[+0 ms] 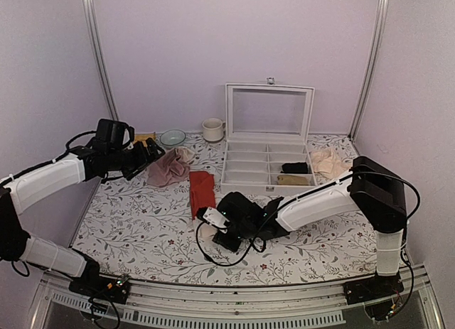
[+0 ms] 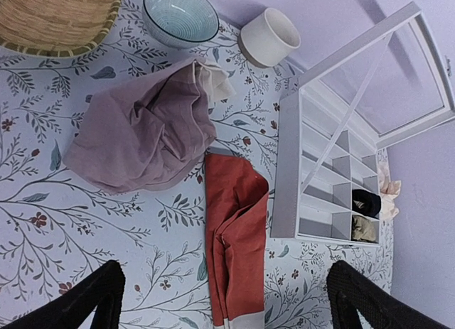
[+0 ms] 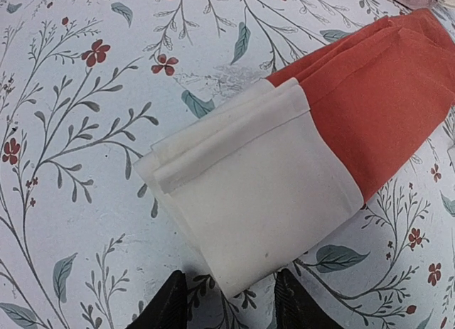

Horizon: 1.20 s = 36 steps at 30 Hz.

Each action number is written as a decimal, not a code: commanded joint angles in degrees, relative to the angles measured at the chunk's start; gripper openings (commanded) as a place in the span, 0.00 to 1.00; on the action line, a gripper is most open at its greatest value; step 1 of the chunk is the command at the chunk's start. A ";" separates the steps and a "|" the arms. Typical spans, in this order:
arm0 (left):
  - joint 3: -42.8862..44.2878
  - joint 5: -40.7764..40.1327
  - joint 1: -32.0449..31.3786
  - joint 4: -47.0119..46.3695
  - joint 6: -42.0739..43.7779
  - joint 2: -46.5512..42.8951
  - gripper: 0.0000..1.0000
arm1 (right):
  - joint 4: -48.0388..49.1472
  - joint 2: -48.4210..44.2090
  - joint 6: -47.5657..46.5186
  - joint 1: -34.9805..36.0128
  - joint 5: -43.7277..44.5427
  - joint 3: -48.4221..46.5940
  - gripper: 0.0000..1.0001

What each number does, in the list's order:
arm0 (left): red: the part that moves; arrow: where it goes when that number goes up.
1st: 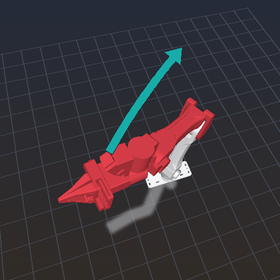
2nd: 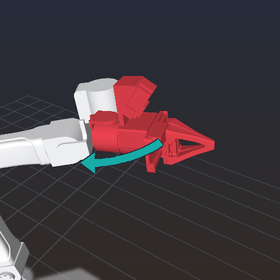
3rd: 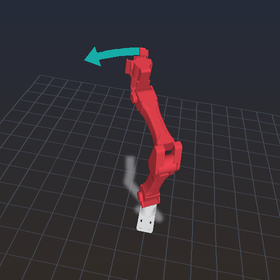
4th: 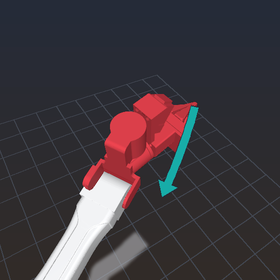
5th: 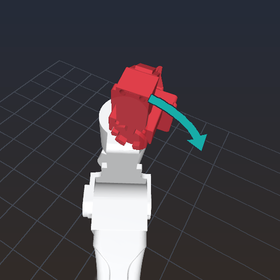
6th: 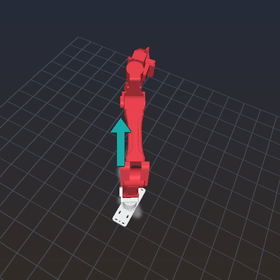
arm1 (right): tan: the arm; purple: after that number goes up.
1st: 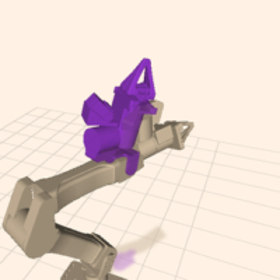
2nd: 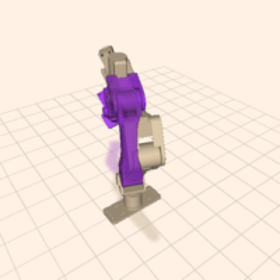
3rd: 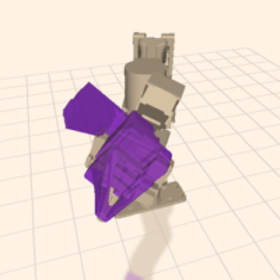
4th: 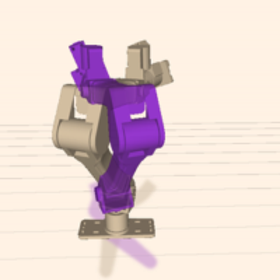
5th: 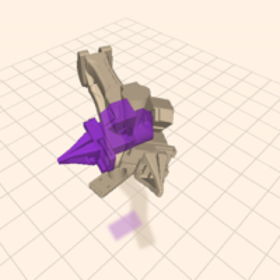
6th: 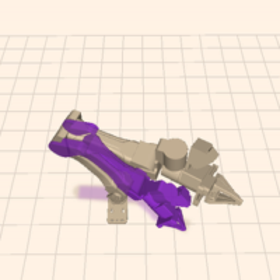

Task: Roll the underwear
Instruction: Smooth out the underwear at the center of the board.

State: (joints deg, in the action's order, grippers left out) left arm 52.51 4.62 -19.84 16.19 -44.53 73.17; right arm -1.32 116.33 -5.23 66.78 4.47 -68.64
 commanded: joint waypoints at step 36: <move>2.59 0.44 -1.17 1.31 0.45 0.22 1.00 | 8.88 -1.64 -12.68 3.00 2.07 -1.26 0.53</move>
State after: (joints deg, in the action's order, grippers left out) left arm 53.23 5.10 -20.25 16.23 -44.62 73.32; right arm 5.74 116.33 -16.93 69.73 9.43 -68.03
